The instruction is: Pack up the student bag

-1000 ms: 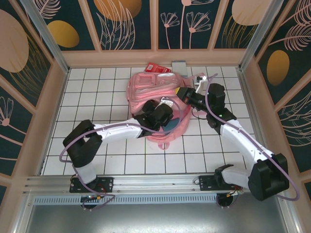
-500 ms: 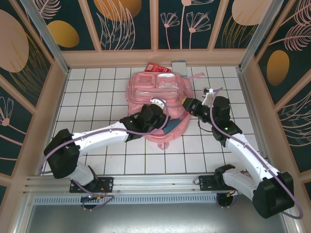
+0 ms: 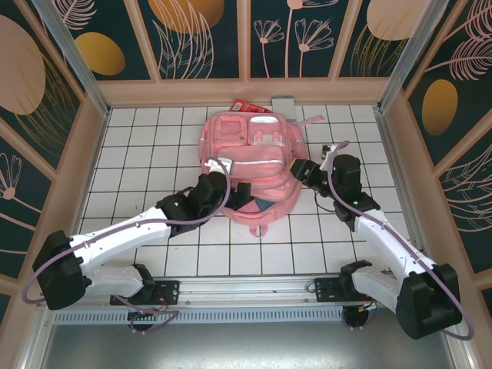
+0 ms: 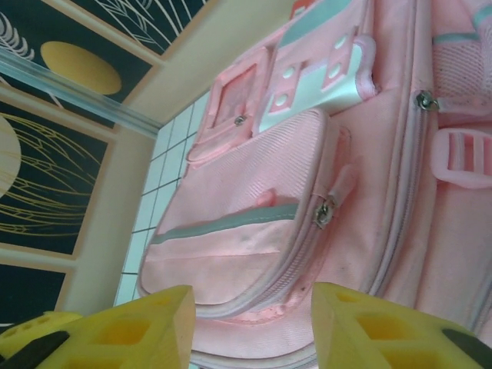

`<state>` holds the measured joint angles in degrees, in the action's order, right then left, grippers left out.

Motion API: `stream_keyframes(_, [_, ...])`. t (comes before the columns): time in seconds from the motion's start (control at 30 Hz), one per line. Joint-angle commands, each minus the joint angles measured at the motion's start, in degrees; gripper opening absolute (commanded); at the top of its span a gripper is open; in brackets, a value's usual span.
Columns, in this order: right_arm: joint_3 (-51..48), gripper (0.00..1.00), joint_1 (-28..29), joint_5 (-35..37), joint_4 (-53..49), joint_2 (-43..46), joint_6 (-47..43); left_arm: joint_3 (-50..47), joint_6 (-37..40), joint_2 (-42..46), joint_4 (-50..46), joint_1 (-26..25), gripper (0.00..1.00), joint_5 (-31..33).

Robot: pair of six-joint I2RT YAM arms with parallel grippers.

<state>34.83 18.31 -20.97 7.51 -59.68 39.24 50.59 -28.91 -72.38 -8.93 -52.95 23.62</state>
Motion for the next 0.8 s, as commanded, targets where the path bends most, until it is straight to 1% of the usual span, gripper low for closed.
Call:
stream_keyframes(0.0, [-0.54,0.46,-0.43,0.83,2.24,-0.89,-1.45,1.46,-3.68,-3.95,-3.16,5.11,0.85,0.72])
stream_keyframes(0.13, [-0.86,0.48,-0.38,1.45,2.4,-1.36,-2.06,3.14,-3.88,-7.8,-0.63,11.16,0.85,-3.32])
stream_keyframes(0.27, [-1.07,0.5,-0.42,2.04,2.32,-2.17,-2.8,4.78,-5.67,-12.19,-0.3,17.42,0.8,-8.39])
stream_keyframes(0.33, [-1.32,0.51,-0.46,2.87,2.51,-2.89,-3.28,4.78,-6.39,-12.63,1.72,19.08,0.78,-10.65])
stream_keyframes(0.47, [-1.28,0.52,-0.7,5.74,2.65,-5.84,-4.06,7.9,-6.38,-13.67,4.91,20.4,0.73,-15.59])
stream_keyframes(0.53, [-1.34,0.52,-0.81,7.55,3.14,-7.13,-4.18,9.22,-6.4,-15.36,5.33,20.42,0.73,-17.55])
stream_keyframes(0.63, [-1.27,0.53,-1.43,8.96,4.24,-8.94,-4.51,11.61,-8.28,-19.3,1.95,20.53,0.73,-16.8])
stream_keyframes(0.7, [-0.7,0.53,-1.86,9.86,4.44,-10.65,-4.64,10.77,-9.61,-20.49,3.36,20.54,0.7,-17.62])
stream_keyframes(0.77, [-0.14,0.54,-2.47,9.83,5.33,-13.07,-4.83,9.62,-10.72,-21.32,5.62,20.56,0.63,-19.6])
